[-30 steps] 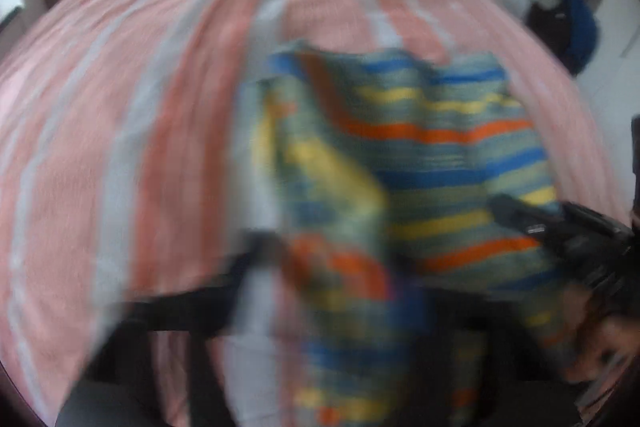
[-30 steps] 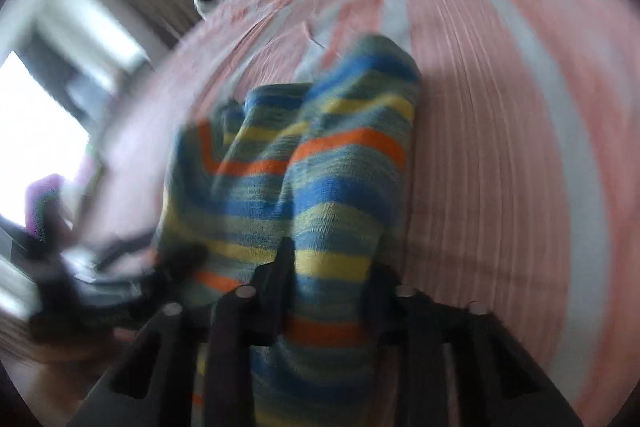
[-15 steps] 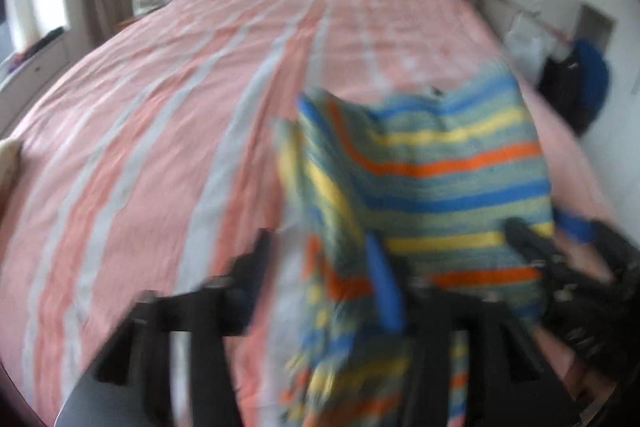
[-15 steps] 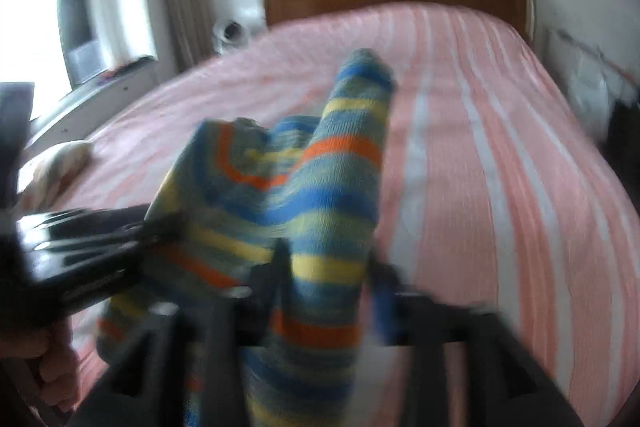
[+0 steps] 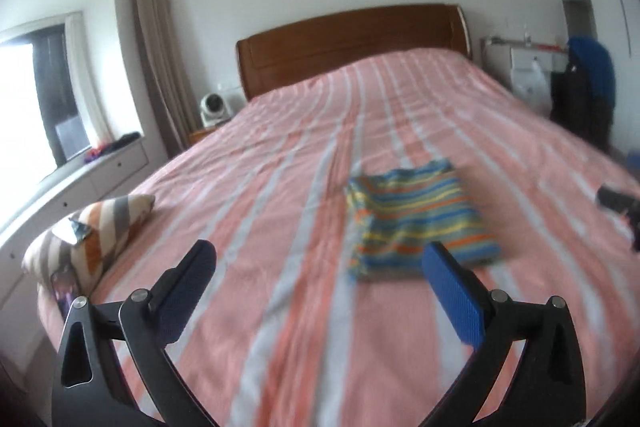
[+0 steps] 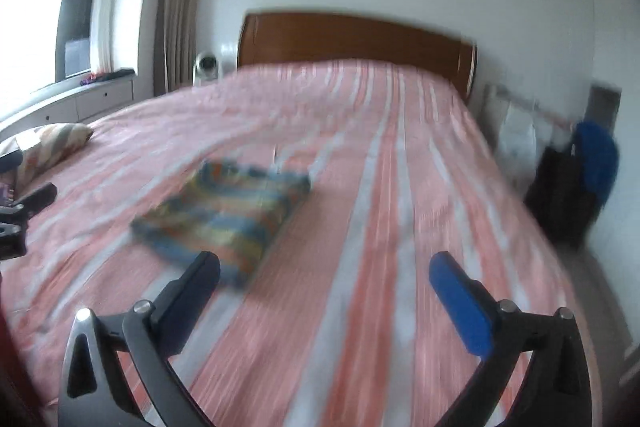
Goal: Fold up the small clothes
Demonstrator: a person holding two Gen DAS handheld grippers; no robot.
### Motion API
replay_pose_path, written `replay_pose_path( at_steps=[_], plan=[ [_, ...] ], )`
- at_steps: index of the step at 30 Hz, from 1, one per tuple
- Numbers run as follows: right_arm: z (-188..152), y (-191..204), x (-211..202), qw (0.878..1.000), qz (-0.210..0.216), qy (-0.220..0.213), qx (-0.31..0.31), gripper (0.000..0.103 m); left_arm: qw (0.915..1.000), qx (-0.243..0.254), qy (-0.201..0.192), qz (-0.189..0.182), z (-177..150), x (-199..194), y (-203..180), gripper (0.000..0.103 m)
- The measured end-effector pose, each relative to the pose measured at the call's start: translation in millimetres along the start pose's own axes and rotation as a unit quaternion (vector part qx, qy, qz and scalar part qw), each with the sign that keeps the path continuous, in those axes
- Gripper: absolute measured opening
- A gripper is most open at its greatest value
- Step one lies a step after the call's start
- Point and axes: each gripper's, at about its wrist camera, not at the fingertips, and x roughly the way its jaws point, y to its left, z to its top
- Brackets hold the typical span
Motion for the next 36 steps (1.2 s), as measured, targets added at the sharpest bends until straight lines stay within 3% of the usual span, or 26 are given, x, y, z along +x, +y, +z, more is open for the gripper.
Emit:
replay_pose_path(
  at_steps=[2,5,7,8,10,14,17,22,26,29,36],
  plan=[
    [-9,-8,-24,0.999,-0.006,-0.012,0.029,0.103,0.9999,-0.008,-0.012,0.006,1,-23,-4,0.103],
    [-16,-10,-76,0.993,-0.035,-0.097,0.053,0.103,0.9991,-0.034,-0.021,-0.011,6,-52,-3,0.103],
    [-12,-7,-102,0.99,-0.01,-0.131,0.05,0.103,0.9985,-0.046,-0.023,-0.02,7,-63,-1,0.103],
    [-7,-1,-101,0.993,0.018,-0.115,0.031,0.103,0.9982,-0.051,-0.023,-0.019,7,-68,-1,0.103],
    [-3,13,-86,0.998,0.056,-0.034,-0.022,0.103,0.9985,-0.052,-0.007,-0.017,7,-68,-4,0.103],
    [-12,21,-98,0.997,0.06,-0.049,0.004,0.103,0.999,-0.041,0.005,0.015,3,-76,-8,0.103],
    [-1,35,-107,0.997,0.058,-0.058,-0.009,0.103,0.9988,-0.04,0.028,-0.004,8,-82,-7,0.103],
    [18,52,-108,0.996,0.081,-0.024,0.004,0.103,0.9954,-0.046,0.076,-0.034,12,-76,-8,0.103],
    [7,54,-99,0.998,0.056,0.016,0.022,0.103,0.9936,-0.046,0.102,-0.014,4,-67,-7,0.103],
    [-3,54,-101,0.998,0.046,0.035,0.022,0.103,0.9906,-0.057,0.122,-0.02,0,-62,-4,0.103],
    [-5,60,-112,0.998,0.048,0.037,0.012,0.103,0.9861,-0.059,0.151,-0.038,-4,-54,-10,0.103]
  ],
)
